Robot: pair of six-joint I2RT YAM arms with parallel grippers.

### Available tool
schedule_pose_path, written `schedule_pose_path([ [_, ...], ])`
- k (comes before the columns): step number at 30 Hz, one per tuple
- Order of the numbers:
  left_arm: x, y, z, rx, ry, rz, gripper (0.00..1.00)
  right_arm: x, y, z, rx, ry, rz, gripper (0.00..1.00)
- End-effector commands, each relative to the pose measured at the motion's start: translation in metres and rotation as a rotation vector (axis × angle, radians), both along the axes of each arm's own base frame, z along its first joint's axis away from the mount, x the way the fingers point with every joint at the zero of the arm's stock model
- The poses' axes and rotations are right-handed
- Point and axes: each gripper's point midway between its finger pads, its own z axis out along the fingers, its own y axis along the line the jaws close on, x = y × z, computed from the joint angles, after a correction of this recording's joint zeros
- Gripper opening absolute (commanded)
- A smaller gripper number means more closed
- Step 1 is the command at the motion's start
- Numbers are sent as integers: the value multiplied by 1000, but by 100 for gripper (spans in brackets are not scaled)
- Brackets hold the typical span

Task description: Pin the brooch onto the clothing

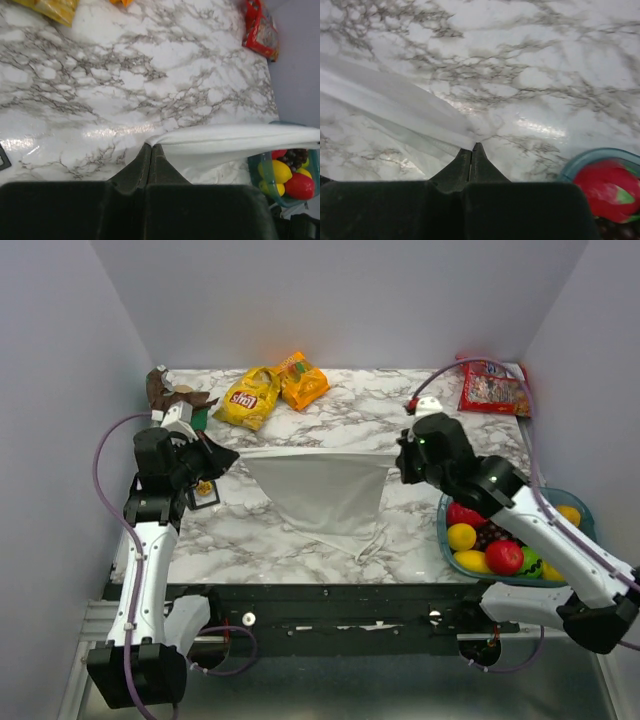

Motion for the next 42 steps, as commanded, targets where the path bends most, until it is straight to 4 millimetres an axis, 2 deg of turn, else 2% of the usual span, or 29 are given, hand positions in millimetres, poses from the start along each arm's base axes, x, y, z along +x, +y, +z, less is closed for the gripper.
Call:
schedule_pose_path([
  [1, -5, 10, 47, -24, -80, -1, 0, -15, -74, 44, -150, -89, -175, 1],
  [2, -5, 14, 58, -28, -104, 11, 0, -21, -85, 49, -171, -86, -197, 1],
  [3, -7, 13, 73, -37, -136, 4, 0, -23, -93, 66, -153, -120, -231, 1],
  [5, -9, 12, 88, -47, -166, -4, 0, -33, -104, 79, -131, -140, -250, 1],
  [8, -17, 1, 108, -86, -196, -58, 0, -43, -110, 101, -48, -187, -246, 1],
  [13, -19, -8, 126, -142, -235, -100, 0, -42, -94, 112, 38, -221, -190, 1],
  [18, -1, -9, 131, -171, -242, -101, 0, -16, -63, 125, 101, -278, -140, 1],
  [19, 3, -12, 133, -176, -248, -107, 0, -6, -54, 120, 93, -269, -130, 1],
  [21, 14, -21, 136, -178, -251, -119, 0, 8, -42, 128, 122, -293, -110, 1],
  [22, 19, -25, 136, -177, -249, -124, 0, 20, -35, 121, 112, -278, -104, 1],
  [23, 29, -34, 131, -179, -235, -144, 0, 30, -31, 126, 132, -293, -107, 1],
  [25, 42, -37, 137, -189, -239, -141, 0, 49, -33, 131, 160, -297, -106, 1],
  [26, 59, -38, 132, -195, -230, -139, 0, 64, -30, 130, 168, -300, -110, 1],
  [27, 67, -36, 146, -192, -259, -130, 0, 74, -35, 135, 178, -309, -117, 1],
  [28, 76, -35, 151, -188, -269, -127, 0, 82, -37, 150, 189, -343, -115, 1],
  [29, 93, -36, 149, -188, -264, -126, 0, 97, -34, 151, 184, -344, -118, 1],
  [30, 100, -37, 174, -184, -327, -135, 0, 107, -38, 156, 184, -355, -123, 1],
  [31, 107, -38, 185, -197, -347, -142, 0, 113, -39, 183, 201, -410, -119, 1],
  [32, 122, -41, 188, -209, -359, -154, 0, 119, -39, 194, 207, -433, -115, 1],
  [33, 126, -41, 220, -209, -440, -167, 0, 134, -38, 192, 199, -428, -114, 1],
  [34, 129, -45, 232, -218, -462, -195, 0, 139, -39, 206, 201, -459, -111, 1],
  [35, 141, -47, 234, -234, -463, -209, 0, 137, -41, 236, 224, -520, -102, 1],
  [36, 138, -48, 262, -231, -525, -227, 0, 144, -39, 241, 226, -531, -90, 1],
  [37, 136, -60, 271, -234, -545, -262, 0, 144, -40, 250, 215, -554, -80, 1],
  [38, 140, -62, 272, -222, -553, -272, 0, 142, -41, 262, 216, -574, -74, 1],
  [40, 137, -66, 276, -212, -567, -287, 0, 140, -42, 258, 196, -564, -66, 1],
  [41, 136, -69, 270, -206, -560, -296, 0, 139, -42, 249, 188, -541, -61, 1],
  [42, 127, -70, 271, -191, -576, -297, 0, 143, -38, 214, 163, -469, -51, 1],
])
